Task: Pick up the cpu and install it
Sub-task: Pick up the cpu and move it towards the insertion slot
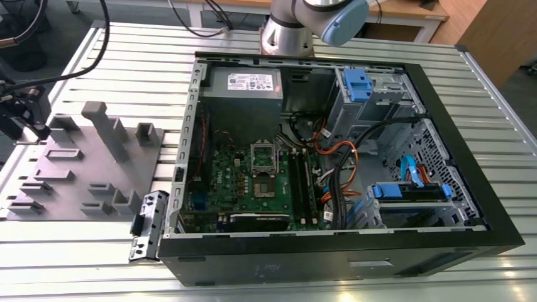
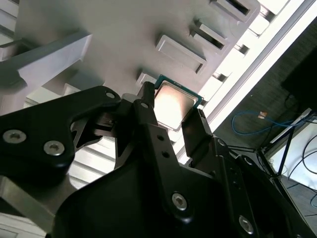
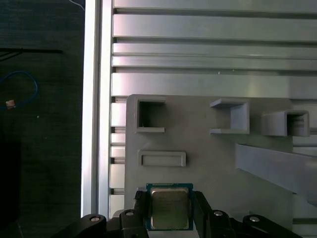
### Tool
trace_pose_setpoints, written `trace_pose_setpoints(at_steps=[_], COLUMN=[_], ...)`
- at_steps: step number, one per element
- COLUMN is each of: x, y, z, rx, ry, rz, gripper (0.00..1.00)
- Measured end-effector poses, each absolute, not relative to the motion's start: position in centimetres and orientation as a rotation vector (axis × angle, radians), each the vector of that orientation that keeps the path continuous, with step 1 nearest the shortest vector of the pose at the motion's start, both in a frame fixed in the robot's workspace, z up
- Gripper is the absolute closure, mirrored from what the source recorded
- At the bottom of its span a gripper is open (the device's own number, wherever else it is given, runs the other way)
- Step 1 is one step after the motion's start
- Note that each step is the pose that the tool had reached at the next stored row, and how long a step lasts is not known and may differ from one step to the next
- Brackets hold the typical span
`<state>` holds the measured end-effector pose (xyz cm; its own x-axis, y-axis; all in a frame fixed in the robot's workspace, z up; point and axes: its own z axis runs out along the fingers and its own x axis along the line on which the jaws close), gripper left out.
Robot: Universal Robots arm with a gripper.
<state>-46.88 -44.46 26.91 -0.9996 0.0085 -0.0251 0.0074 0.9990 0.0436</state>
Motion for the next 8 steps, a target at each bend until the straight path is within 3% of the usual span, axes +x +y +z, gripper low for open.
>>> trace_pose_setpoints(at_steps=[8], x=[-46.9], y=[-44.5], z=[28.7], rx=[0.012], ry=[3.115], rz=[0.068], gripper=[0.53])
